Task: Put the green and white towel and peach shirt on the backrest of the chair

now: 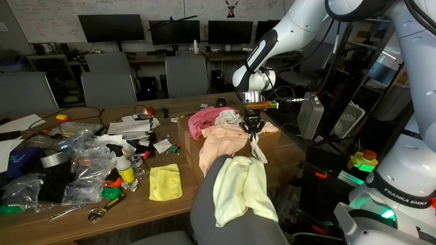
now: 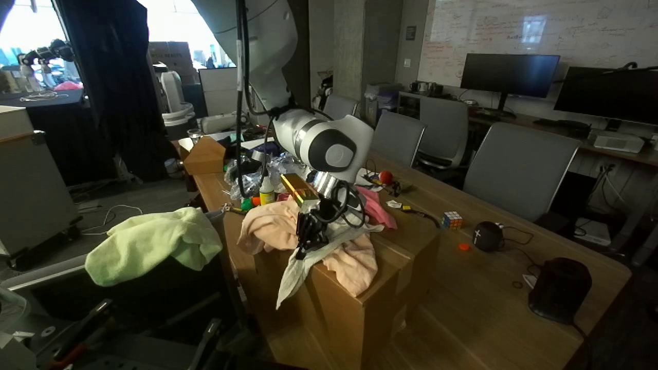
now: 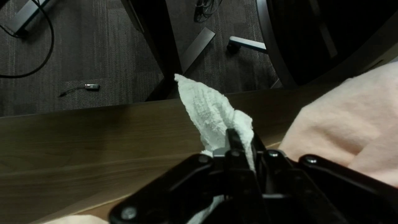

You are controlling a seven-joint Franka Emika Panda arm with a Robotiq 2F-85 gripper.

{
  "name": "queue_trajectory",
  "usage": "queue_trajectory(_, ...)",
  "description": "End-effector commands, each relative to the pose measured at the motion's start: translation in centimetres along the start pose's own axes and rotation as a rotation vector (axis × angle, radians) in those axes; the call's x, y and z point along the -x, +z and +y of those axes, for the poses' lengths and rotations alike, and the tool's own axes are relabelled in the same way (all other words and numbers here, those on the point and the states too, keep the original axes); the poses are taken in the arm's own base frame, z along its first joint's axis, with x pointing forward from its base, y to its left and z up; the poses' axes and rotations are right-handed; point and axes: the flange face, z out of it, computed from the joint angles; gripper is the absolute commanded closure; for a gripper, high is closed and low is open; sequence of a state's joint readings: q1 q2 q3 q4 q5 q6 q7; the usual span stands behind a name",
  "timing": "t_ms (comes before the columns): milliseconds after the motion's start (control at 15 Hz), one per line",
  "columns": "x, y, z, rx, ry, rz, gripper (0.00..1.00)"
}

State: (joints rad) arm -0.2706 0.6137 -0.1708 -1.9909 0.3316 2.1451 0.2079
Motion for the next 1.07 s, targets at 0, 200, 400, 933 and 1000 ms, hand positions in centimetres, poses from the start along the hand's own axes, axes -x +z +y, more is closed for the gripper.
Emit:
queue_trajectory(0,0.1,-0.8,0.0,0.000,-0.017,-0.001,0.96)
queue_trajectory(200,1.6,-2.5,0.1,-0.022,-0.025,0.026,0.96)
queue_trajectory(400,3.6,-5.0,0.3,-0.059,-0.035,0.060,0.96)
queue_trajectory(933,11.0,-12.2,1.4,-0.187,-0.129,0.164,0.96)
queue_trajectory(1000,12.2,-13.2,1.6,-0.209,-0.143,0.178,0.97)
